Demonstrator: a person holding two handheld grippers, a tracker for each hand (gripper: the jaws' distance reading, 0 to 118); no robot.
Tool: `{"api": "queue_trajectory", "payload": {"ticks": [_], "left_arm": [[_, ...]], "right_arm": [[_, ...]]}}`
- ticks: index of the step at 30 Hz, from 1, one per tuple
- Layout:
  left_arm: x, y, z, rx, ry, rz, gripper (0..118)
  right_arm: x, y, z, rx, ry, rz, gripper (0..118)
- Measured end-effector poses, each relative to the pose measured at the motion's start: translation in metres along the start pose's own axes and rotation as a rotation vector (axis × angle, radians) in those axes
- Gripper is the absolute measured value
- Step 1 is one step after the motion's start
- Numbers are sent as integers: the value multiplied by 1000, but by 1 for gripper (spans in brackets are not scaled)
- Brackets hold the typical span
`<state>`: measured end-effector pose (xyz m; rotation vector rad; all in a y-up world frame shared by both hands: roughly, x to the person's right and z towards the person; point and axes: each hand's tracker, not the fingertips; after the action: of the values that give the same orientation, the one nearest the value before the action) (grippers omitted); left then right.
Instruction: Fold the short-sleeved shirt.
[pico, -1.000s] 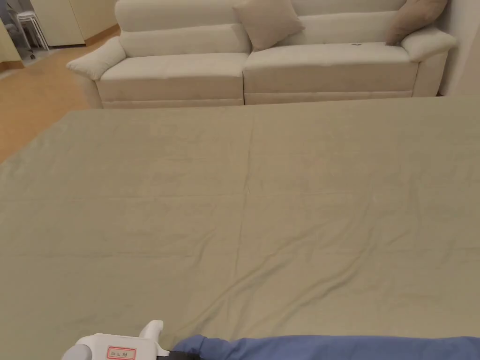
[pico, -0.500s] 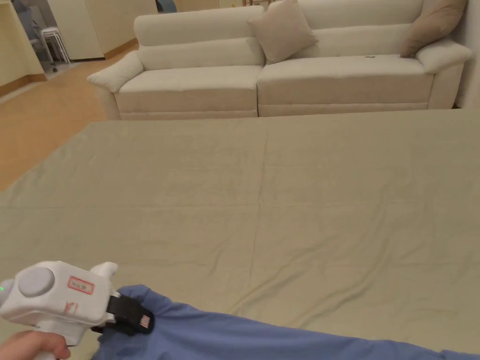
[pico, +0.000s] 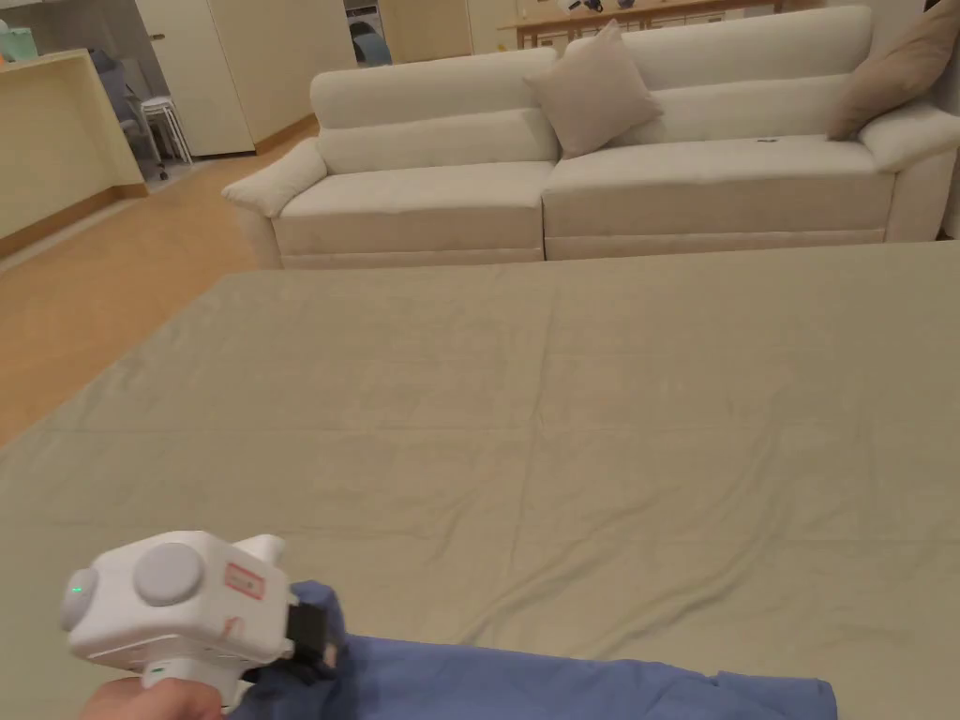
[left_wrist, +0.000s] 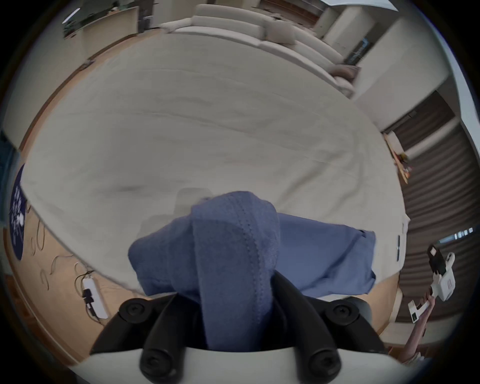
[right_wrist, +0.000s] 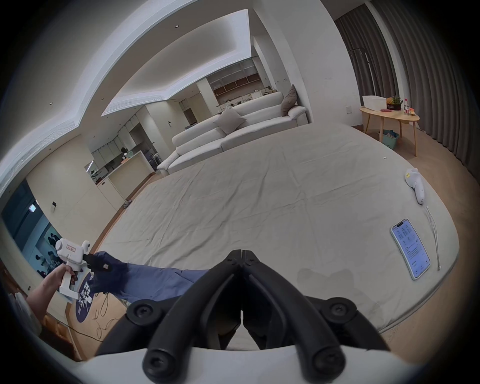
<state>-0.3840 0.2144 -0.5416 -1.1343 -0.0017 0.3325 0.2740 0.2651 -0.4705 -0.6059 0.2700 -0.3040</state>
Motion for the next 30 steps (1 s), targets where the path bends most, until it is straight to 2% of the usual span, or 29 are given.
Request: {"api": "queue_trajectory", "payload": {"ticks": [2,3,6,9,11,12,13,14,15,17,20,21,22,23,24,26,27,30], "left_arm": [[39,-6,-10,0,-33,-40,5],[58,-14,-20,-93,-135,9,5],[92,-22,-38,-101,-224,55,5],[112,-23,-57,-115,-162,-59,5],[111,-25,-70,-122,-158,-63,7],[103,-26,-76,-148,-185,-33,24],[94,-28,-78,-175,-256,21,55],[90,-31,-77,-176,-306,76,90],[85,-36,-72,-171,-362,115,118],[73,-41,-49,-80,-440,160,116],[57,-43,-27,-12,-360,123,115],[52,-43,-25,-30,-331,82,107],[58,-42,-26,-43,-325,35,84],[59,-44,-30,-34,-333,8,39],[61,-45,-35,-47,-337,2,0],[74,-48,-49,-63,-233,-19,0],[80,-48,-56,-60,-199,-80,0],[88,-48,-78,-76,-148,-102,0]], "right_arm": [[3,-1,6,8,11,3,0],[5,-1,10,11,19,-1,0],[11,-4,21,16,28,2,0],[22,-8,30,17,24,-9,0],[30,-12,33,7,10,-25,0],[34,-14,34,1,7,-29,0],[37,-17,36,-1,0,-36,0],[40,-19,37,-3,-4,-41,0],[43,-21,39,-5,-7,-45,0],[48,-24,39,-7,-21,-54,0],[56,-27,35,-16,-33,-73,0],[58,-28,34,-19,-36,-80,0],[60,-29,33,-22,-38,-87,0],[61,-30,31,-23,-41,-96,0],[61,-30,29,-25,-41,-102,0],[61,-32,26,-32,-47,-113,0],[61,-33,25,-35,-50,-117,0],[61,-35,24,-45,-50,-123,0]]}}
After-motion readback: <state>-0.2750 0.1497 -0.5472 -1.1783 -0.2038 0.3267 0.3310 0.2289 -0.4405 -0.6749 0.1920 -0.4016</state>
